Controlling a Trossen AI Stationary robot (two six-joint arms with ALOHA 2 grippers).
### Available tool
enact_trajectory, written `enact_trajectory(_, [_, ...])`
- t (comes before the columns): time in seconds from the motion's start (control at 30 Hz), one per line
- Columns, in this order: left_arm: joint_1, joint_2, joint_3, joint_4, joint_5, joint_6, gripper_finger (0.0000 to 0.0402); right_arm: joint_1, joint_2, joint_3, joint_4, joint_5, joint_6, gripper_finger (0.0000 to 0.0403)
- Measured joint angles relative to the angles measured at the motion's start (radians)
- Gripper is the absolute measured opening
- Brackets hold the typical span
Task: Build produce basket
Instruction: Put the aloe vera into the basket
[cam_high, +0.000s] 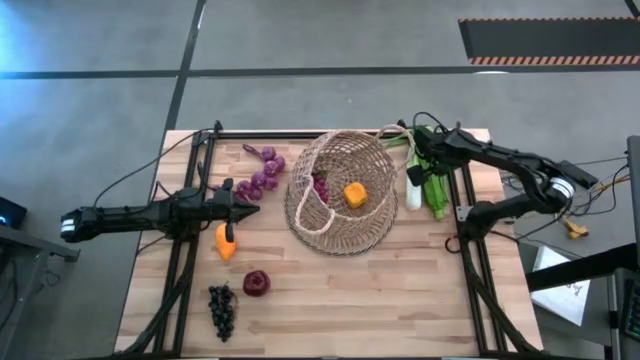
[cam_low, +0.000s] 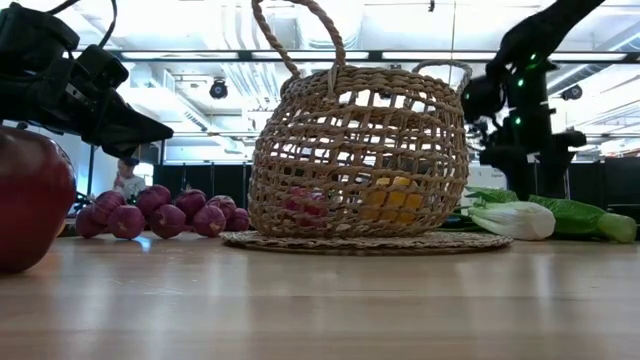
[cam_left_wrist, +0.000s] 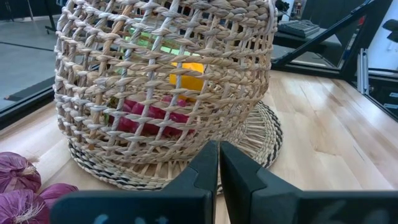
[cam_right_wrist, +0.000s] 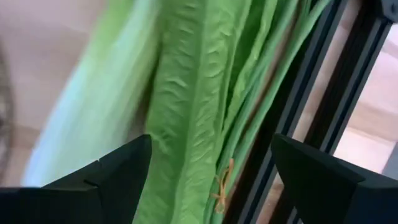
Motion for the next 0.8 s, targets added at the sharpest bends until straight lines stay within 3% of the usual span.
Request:
enact_trajectory(0.57, [0.0,0.0,0.0,0.0,0.0,0.0,0.0,-0.027,0.243,-0.002,0.162,0.046,-0.001,0.0252])
enact_trajectory(0.8, [0.0,0.0,0.0,0.0,0.0,0.0,0.0,-0.027,0.227,-0.006,0.16,0.107,-0.04,0.0169])
